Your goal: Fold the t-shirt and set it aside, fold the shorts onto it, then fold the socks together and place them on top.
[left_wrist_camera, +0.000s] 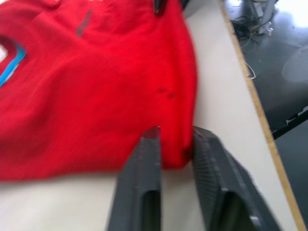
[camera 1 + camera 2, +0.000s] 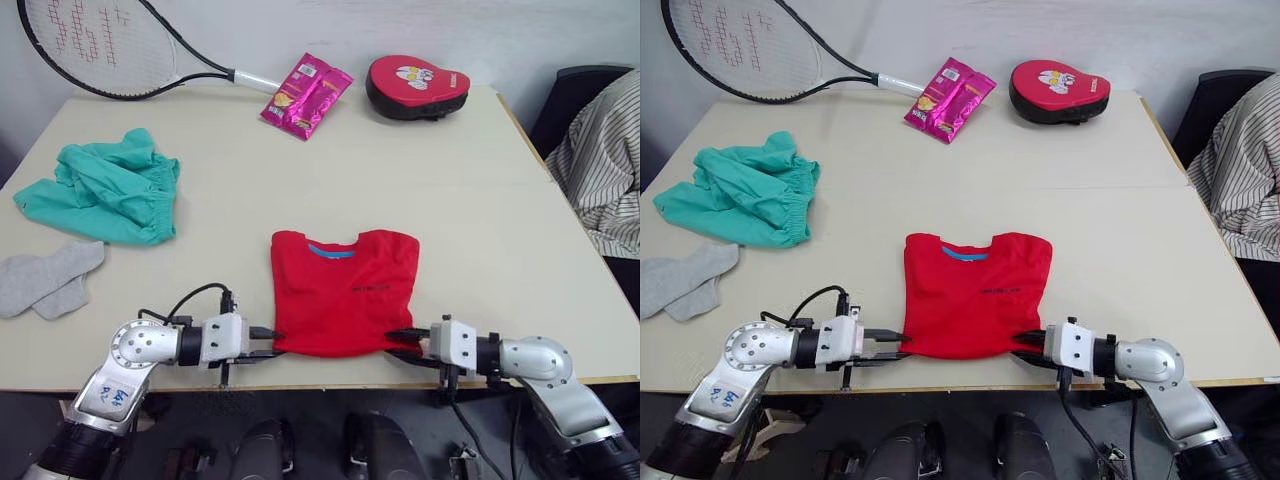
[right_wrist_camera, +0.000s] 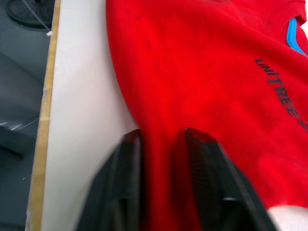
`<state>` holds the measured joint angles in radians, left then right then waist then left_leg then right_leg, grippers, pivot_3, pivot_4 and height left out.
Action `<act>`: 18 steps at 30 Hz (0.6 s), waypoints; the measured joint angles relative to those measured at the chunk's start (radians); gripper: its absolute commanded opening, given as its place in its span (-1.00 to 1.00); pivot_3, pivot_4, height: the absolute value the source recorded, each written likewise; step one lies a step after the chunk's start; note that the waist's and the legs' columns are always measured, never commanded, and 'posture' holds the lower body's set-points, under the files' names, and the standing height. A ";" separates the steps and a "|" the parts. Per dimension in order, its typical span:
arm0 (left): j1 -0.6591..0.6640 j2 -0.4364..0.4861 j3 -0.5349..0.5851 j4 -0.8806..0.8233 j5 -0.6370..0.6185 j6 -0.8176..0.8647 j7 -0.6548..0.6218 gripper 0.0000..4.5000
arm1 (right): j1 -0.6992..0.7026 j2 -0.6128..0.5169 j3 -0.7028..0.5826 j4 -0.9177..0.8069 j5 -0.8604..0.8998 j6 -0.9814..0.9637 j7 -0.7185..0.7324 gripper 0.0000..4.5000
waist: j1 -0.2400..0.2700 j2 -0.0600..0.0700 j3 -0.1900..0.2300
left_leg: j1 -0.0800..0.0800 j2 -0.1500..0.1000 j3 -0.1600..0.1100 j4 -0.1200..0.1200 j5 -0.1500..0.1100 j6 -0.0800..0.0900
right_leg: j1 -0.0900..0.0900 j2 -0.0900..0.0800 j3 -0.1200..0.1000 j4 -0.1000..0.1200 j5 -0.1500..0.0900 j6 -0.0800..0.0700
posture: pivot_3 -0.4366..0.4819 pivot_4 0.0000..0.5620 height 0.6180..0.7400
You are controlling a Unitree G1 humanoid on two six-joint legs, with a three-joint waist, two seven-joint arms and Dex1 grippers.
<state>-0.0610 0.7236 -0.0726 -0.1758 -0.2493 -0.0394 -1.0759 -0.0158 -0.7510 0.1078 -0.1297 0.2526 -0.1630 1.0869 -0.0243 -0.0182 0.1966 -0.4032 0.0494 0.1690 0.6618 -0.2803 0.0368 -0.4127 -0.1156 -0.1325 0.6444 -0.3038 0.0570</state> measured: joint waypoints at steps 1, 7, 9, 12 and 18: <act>0.012 0.011 0.020 -0.015 -0.036 0.032 -0.010 -0.12 | 0.018 -0.024 -0.019 -0.046 0.076 0.065 0.022 0.24 | 0.000 0.001 0.000 | 0.000 0.000 0.000 0.000 0.001 0.001 | 0.000 0.000 0.000 0.000 0.000 0.000 | -0.05 -0.47 1.00; -0.055 0.125 0.182 0.036 -0.202 0.168 -0.094 -0.69 | -0.027 -0.088 -0.136 -0.243 0.400 0.384 0.024 -0.27 | 0.001 0.001 0.001 | 0.000 0.001 -0.003 -0.001 0.000 0.000 | 0.001 0.000 -0.002 -0.001 0.000 -0.003 | -0.05 -0.47 1.00; -0.117 0.097 0.187 0.039 -0.231 0.203 -0.087 -0.97 | -0.088 -0.054 -0.125 -0.248 0.400 0.416 0.001 -0.61 | 0.006 0.001 0.001 | 0.000 0.001 -0.004 -0.001 0.000 0.000 | 0.001 0.000 -0.002 -0.001 0.000 -0.002 | -0.05 -0.47 1.00; -0.231 0.018 0.123 0.064 -0.222 0.221 -0.073 -1.00 | -0.190 0.036 -0.026 -0.212 0.311 0.400 -0.017 -0.98 | 0.017 0.001 0.001 | -0.001 0.000 -0.002 -0.001 0.001 -0.003 | 0.000 0.000 -0.002 -0.001 0.000 -0.002 | -0.05 -0.47 1.00; -0.315 -0.134 -0.016 0.158 -0.122 0.201 -0.027 -1.00 | -0.306 0.201 0.112 0.004 0.111 0.308 -0.056 -0.98 | 0.020 0.001 0.001 | -0.003 -0.001 0.003 0.001 0.005 0.001 | -0.001 0.002 0.000 -0.001 -0.001 0.001 | -0.05 -0.47 1.00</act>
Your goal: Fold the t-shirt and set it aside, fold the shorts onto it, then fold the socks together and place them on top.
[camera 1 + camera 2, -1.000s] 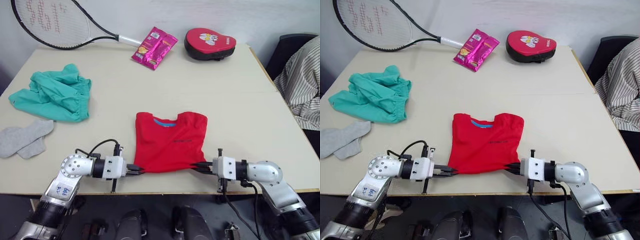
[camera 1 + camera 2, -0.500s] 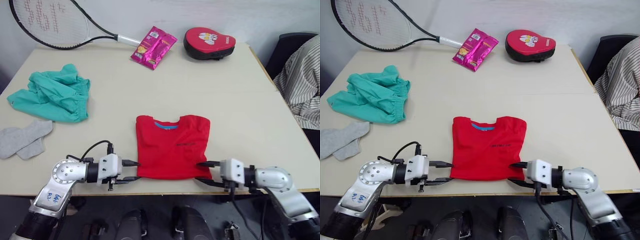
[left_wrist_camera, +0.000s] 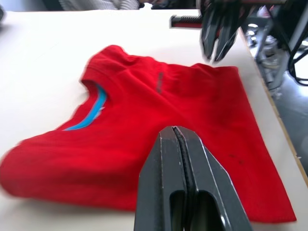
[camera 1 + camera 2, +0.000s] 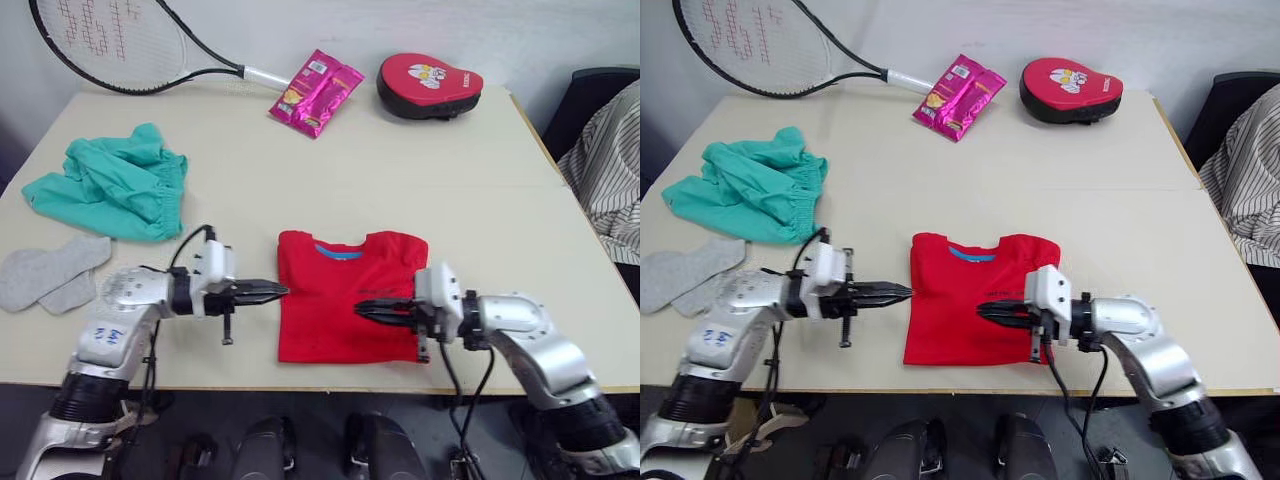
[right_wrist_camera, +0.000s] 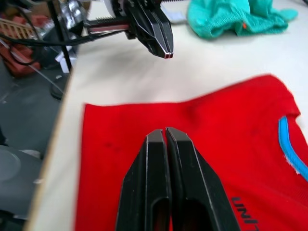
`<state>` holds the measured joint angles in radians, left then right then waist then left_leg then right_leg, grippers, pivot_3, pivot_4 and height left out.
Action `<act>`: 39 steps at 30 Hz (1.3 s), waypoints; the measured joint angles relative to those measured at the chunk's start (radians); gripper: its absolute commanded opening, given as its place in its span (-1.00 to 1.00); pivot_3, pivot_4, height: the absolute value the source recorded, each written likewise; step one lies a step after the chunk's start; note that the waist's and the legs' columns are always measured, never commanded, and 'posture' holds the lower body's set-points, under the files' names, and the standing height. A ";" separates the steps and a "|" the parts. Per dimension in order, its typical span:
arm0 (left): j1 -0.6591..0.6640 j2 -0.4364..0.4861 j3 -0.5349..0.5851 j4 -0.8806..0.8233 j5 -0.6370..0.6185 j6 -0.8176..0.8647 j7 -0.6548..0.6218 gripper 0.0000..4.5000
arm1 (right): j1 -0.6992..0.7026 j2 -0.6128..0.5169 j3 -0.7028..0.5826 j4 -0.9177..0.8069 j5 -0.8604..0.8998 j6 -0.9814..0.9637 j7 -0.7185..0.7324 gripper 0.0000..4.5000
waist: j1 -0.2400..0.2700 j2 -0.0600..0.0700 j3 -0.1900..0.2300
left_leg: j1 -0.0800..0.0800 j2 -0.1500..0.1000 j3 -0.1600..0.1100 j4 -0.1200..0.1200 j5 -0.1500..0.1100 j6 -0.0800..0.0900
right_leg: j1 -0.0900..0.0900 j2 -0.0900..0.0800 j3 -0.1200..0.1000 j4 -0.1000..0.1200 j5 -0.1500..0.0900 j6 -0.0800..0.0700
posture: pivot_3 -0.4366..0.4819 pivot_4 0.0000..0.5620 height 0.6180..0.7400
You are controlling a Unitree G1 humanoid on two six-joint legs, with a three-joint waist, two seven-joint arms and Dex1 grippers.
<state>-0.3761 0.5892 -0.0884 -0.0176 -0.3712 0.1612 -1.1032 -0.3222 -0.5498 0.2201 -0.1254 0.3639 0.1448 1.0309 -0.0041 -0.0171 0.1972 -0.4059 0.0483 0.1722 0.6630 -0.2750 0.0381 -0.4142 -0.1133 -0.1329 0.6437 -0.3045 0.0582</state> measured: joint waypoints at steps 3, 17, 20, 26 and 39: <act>-0.023 -0.077 -0.053 0.075 0.067 -0.017 0.058 -1.00 | -0.049 0.070 0.028 0.116 -0.077 -0.052 -0.042 -0.98 | -0.002 0.000 0.000 | 0.000 0.000 0.001 0.001 0.000 0.001 | 0.000 0.000 0.001 0.001 0.001 0.002 | -0.05 -0.47 1.00; -0.003 -0.098 -0.087 0.110 0.175 0.052 0.205 -1.00 | -0.161 0.178 -0.125 0.485 -0.213 -0.144 -0.353 -0.98 | -0.025 0.002 -0.003 | 0.004 0.001 -0.001 0.000 0.001 -0.001 | 0.002 -0.002 0.001 0.003 0.001 0.001 | -0.05 -0.47 1.00; 0.001 -0.096 -0.087 0.105 0.176 0.072 0.215 -1.00 | -0.176 0.177 -0.168 0.537 -0.215 -0.153 -0.379 -0.98 | -0.025 0.003 -0.005 | 0.005 0.001 -0.001 -0.001 0.001 -0.001 | 0.003 -0.001 0.002 0.003 0.001 0.001 | -0.05 -0.47 1.00; 0.007 -0.098 -0.083 0.105 0.176 0.059 0.221 -1.00 | -0.220 0.170 -0.273 0.689 -0.183 -0.202 -0.411 -0.98 | -0.026 0.003 -0.007 | 0.007 0.001 -0.001 -0.001 0.001 -0.001 | 0.005 -0.002 0.002 0.003 0.001 0.001 | -0.05 -0.47 1.00; -0.107 -0.236 0.137 0.210 -0.009 0.038 0.281 -1.00 | -0.037 0.254 -0.139 0.211 -0.124 -0.161 -0.293 -0.98 | -0.025 0.004 -0.007 | 0.003 0.000 -0.001 -0.003 0.002 -0.001 | 0.001 -0.001 0.001 0.002 0.001 0.001 | -0.05 -0.47 1.00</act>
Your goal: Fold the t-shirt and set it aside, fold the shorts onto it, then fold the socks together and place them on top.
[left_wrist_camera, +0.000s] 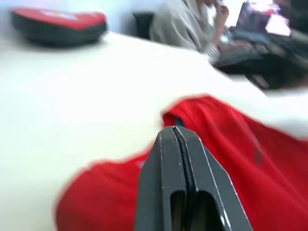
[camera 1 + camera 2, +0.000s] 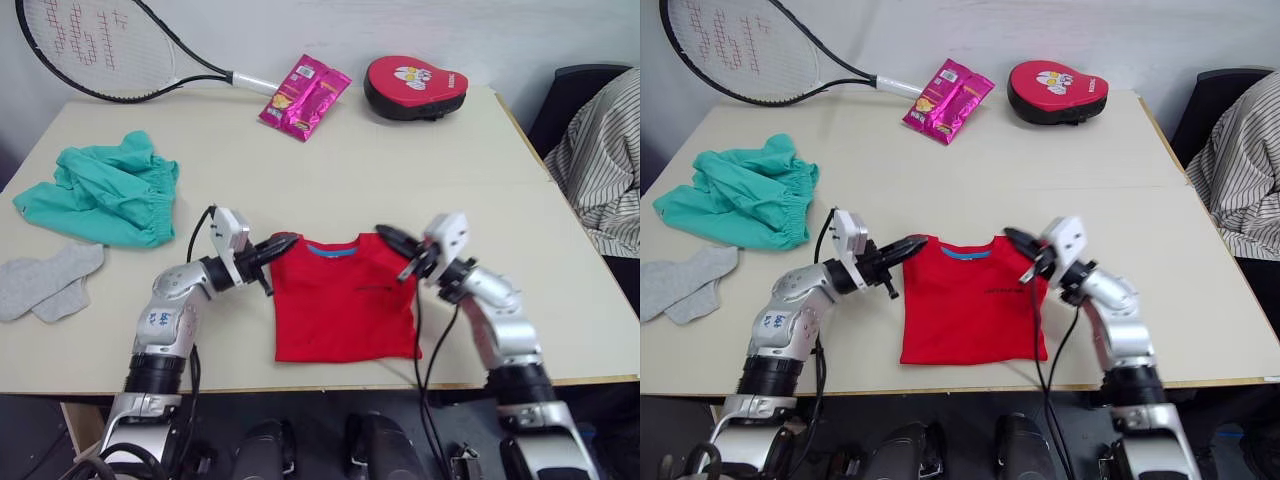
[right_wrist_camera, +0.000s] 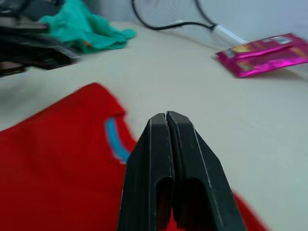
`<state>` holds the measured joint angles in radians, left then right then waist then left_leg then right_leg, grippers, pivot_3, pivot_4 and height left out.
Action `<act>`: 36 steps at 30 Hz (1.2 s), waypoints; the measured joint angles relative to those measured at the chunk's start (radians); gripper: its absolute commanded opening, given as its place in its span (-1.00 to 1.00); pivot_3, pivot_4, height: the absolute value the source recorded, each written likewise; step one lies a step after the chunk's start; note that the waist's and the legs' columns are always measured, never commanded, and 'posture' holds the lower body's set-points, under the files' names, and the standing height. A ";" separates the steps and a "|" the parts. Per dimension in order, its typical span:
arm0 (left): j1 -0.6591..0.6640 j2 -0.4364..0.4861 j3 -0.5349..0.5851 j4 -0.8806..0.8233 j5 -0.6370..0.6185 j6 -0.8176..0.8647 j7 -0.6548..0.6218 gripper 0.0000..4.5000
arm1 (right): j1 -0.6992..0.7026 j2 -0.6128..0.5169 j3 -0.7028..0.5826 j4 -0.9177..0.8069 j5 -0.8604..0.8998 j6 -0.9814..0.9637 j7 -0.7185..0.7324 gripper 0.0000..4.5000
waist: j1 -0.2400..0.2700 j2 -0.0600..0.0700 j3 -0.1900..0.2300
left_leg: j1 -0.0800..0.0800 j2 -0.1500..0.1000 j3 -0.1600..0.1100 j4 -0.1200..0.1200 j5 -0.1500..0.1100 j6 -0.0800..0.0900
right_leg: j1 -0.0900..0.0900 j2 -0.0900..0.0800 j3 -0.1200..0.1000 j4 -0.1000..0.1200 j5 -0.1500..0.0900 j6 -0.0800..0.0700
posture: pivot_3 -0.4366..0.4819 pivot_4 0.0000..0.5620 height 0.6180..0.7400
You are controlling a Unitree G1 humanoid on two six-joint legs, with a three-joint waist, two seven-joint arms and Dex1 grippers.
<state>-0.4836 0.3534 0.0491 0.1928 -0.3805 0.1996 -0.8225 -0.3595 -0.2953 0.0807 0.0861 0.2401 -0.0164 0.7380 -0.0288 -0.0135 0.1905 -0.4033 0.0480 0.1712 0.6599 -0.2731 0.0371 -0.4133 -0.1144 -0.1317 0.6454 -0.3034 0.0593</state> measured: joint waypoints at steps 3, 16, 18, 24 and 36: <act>0.024 0.000 -0.058 0.026 0.056 -0.047 -0.024 -1.00 | 0.068 0.013 0.064 -0.009 -0.076 0.003 -0.042 -0.98 | 0.002 0.000 0.000 | -0.001 -0.001 0.000 0.000 0.000 0.000 | 0.000 0.000 0.000 -0.001 0.000 0.000 | -0.05 -0.47 1.00; -0.090 -0.068 -0.037 0.329 0.220 -0.191 0.259 -1.00 | 0.115 -0.005 0.079 0.018 -0.136 -0.072 -0.102 -0.98 | 0.003 -0.002 -0.001 | 0.001 0.000 -0.002 0.000 -0.001 0.001 | 0.001 0.000 -0.001 -0.001 0.000 0.000 | -0.05 -0.47 1.00; -0.104 -0.068 -0.016 0.358 0.223 -0.200 0.293 -1.00 | 0.116 -0.005 0.074 0.017 -0.127 -0.068 -0.096 -0.98 | 0.003 -0.002 -0.001 | 0.001 0.000 -0.002 0.000 -0.001 0.001 | 0.001 0.000 -0.001 -0.001 0.000 0.000 | -0.05 -0.47 1.00; -0.073 -0.042 0.019 0.297 0.163 -0.240 0.194 -1.00 | 0.134 0.011 0.069 -0.031 -0.040 -0.004 -0.048 -0.98 | 0.000 -0.002 -0.001 | -0.001 0.000 -0.001 0.000 -0.001 0.000 | 0.000 0.000 -0.001 -0.001 0.000 0.000 | -0.05 -0.47 1.00; 0.086 0.060 -0.226 -0.030 0.200 -0.126 -0.087 -1.00 | -0.080 -0.012 0.017 0.250 -0.023 -0.019 -0.003 -0.98 | 0.005 -0.002 -0.001 | -0.002 -0.001 -0.001 -0.001 -0.001 0.001 | -0.001 -0.001 -0.001 -0.003 0.000 0.000 | -0.05 -0.47 1.00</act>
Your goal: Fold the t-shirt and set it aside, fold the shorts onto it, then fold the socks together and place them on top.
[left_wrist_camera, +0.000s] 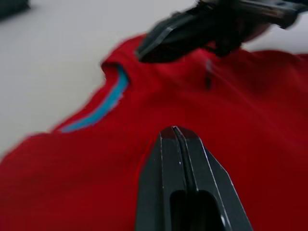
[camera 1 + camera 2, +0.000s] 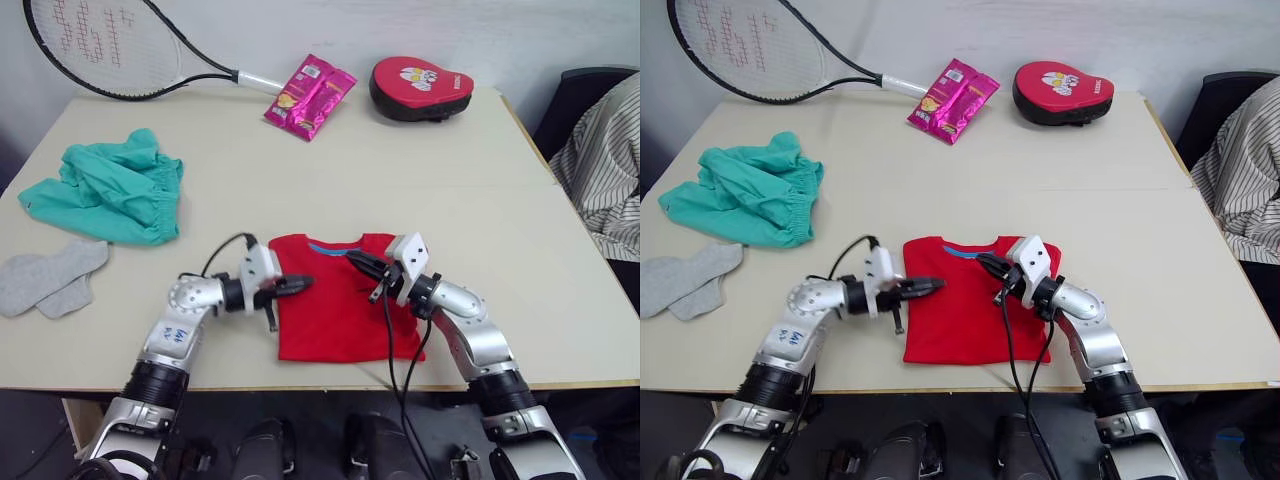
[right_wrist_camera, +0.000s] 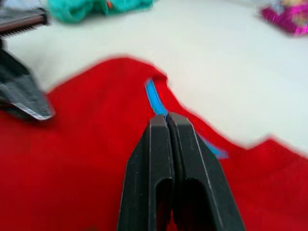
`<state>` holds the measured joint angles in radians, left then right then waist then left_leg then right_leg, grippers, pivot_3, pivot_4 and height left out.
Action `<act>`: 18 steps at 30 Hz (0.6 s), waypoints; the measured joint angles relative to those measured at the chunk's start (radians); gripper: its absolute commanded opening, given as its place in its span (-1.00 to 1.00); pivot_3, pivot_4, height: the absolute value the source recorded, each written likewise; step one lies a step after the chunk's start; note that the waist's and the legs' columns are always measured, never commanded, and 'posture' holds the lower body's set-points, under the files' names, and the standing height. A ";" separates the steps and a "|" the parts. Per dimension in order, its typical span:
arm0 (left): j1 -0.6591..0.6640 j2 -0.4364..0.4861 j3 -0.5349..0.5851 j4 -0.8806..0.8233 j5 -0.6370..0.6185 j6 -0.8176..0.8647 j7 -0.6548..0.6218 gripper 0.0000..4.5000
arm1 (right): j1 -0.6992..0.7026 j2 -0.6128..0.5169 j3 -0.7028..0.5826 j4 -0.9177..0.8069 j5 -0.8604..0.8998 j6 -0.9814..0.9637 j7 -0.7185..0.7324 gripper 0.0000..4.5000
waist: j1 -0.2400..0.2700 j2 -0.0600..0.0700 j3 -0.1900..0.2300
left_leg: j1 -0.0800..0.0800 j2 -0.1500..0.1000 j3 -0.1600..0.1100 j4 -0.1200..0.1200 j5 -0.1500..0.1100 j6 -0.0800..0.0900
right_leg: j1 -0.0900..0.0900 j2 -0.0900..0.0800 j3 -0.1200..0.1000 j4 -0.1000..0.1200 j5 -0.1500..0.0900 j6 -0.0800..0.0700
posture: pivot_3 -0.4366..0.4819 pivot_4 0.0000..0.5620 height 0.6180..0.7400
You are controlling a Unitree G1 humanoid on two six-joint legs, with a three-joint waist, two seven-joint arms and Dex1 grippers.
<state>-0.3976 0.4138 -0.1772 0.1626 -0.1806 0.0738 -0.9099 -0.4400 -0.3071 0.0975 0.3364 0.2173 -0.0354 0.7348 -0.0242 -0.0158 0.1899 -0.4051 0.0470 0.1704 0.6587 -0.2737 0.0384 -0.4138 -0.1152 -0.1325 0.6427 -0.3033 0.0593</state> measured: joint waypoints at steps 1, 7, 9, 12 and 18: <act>0.001 -0.009 -0.009 0.000 0.010 0.006 0.011 -1.00 | -0.021 -0.003 -0.016 0.046 -0.002 -0.039 0.000 -0.98 | -0.002 0.000 0.000 | 0.000 0.000 0.001 0.000 0.000 0.000 | 0.000 0.000 0.001 0.000 0.000 0.000 | -0.05 -0.47 1.00; 0.010 -0.011 -0.022 -0.046 0.040 0.057 0.065 -1.00 | -0.121 -0.117 -0.151 0.350 -0.003 -0.187 0.012 -0.98 | -0.005 0.000 0.000 | 0.002 0.001 0.001 0.000 0.001 0.000 | 0.001 0.000 0.001 0.000 0.000 0.001 | -0.05 -0.47 1.00; 0.016 -0.011 -0.018 -0.049 0.041 0.053 0.070 -1.00 | -0.124 -0.137 -0.181 0.386 0.008 -0.203 0.026 -0.98 | -0.004 0.000 0.000 | 0.002 0.001 0.001 0.000 0.001 0.000 | 0.001 0.000 0.001 0.000 0.000 0.001 | -0.05 -0.47 1.00; 0.034 -0.016 -0.005 -0.048 0.033 0.022 0.069 -1.00 | -0.092 -0.185 -0.236 0.352 0.074 -0.150 0.092 -0.98 | -0.004 0.000 0.000 | 0.002 0.001 0.001 0.000 0.001 0.000 | 0.001 0.000 0.001 0.000 0.000 0.001 | -0.05 -0.47 1.00; 0.059 -0.027 0.058 -0.031 -0.029 -0.043 0.052 -1.00 | 0.178 -0.401 -0.317 -0.134 0.374 0.375 0.253 -0.28 | 0.002 0.002 0.001 | 0.001 0.001 -0.002 -0.004 -0.003 0.006 | 0.001 -0.001 0.000 -0.004 0.000 0.001 | -0.05 -0.47 1.00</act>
<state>-0.3384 0.3863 -0.1194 0.1314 -0.2096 0.0308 -0.8582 -0.2622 -0.7084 -0.2193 0.2022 0.5917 0.3394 0.9878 -0.0221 -0.0133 0.1911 -0.4040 0.0477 0.1687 0.6547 -0.2762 0.0442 -0.4129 -0.1164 -0.1327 0.6389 -0.3029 0.0599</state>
